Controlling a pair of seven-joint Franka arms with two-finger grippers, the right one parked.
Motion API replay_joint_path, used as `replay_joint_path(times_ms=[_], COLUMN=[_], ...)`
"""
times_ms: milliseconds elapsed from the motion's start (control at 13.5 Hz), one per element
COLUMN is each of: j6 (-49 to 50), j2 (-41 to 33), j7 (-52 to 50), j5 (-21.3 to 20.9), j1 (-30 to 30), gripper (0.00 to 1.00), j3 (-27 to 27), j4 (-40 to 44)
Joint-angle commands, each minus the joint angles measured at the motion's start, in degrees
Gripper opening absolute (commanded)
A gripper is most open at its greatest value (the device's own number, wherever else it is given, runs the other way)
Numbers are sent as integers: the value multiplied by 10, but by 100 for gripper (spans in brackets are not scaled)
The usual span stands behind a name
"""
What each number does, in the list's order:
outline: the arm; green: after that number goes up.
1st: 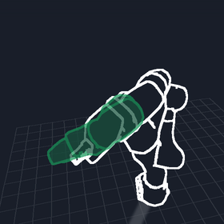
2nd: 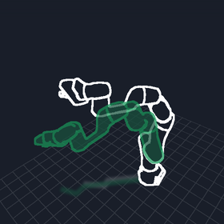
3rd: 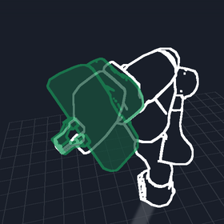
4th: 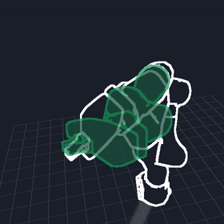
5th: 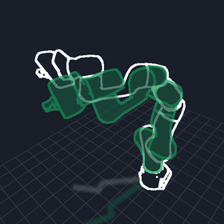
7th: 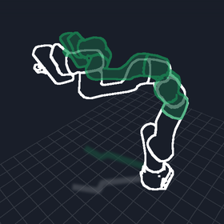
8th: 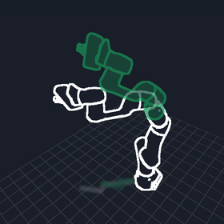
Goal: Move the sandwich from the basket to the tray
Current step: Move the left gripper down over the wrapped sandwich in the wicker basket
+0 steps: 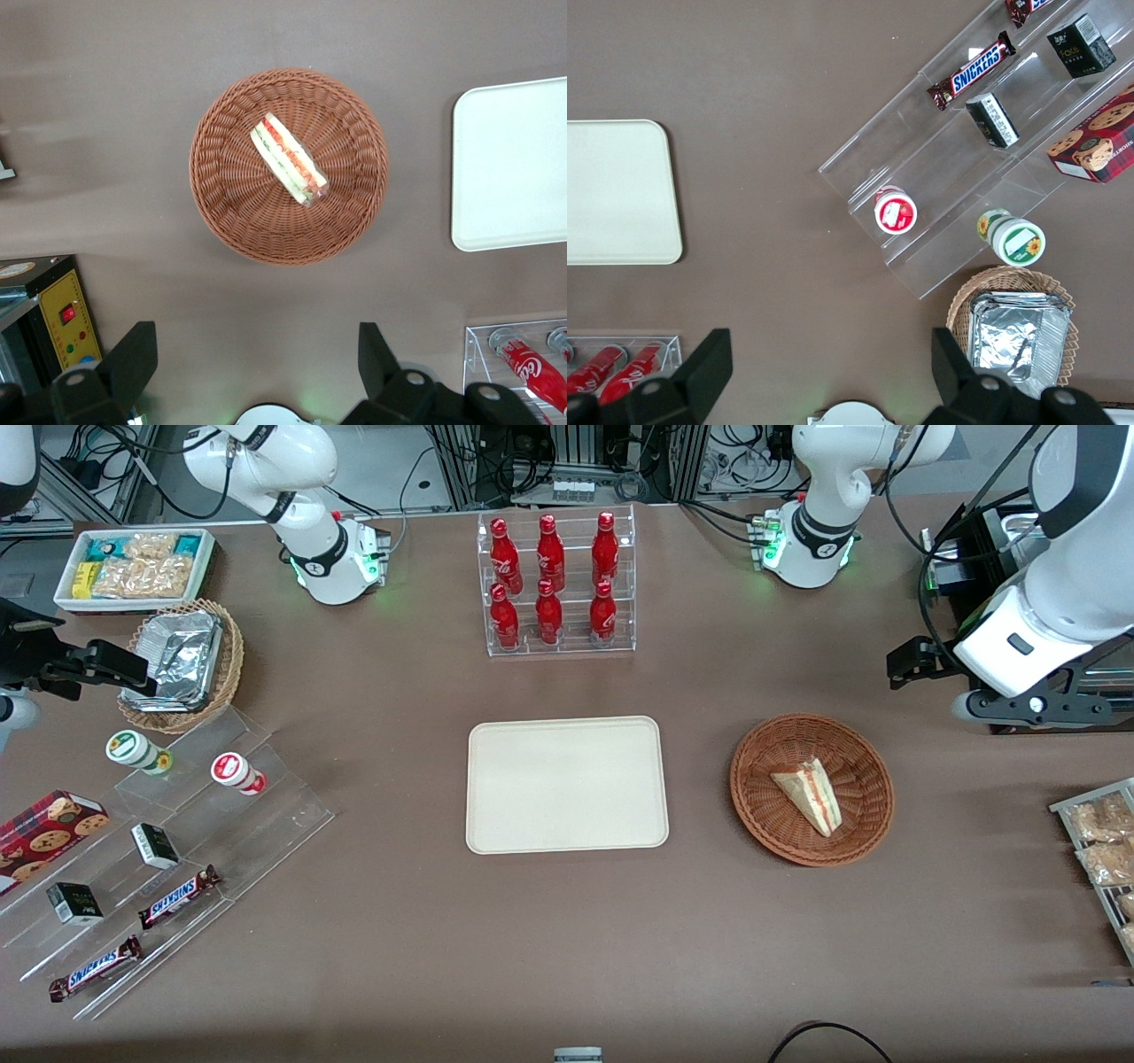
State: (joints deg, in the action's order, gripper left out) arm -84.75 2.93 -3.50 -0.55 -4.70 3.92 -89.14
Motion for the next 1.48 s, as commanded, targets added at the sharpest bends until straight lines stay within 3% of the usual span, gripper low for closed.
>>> replay_joint_path(times_ms=[0,222,519,815,1037,1407], j6=[-14,-41,-220,-401,-475,-518], j2=[1,21,8,5,18,62], j7=[-5,-5,-5,-69,-206,-454], j5=[4,5,0,0,-1,-2], j1=[9,7,3,2,-12,-23], gripper=[100,100,100,100,100,100], j3=[5,6,8,9,9,9], j4=[2,-42,-202,-333,-369,-370])
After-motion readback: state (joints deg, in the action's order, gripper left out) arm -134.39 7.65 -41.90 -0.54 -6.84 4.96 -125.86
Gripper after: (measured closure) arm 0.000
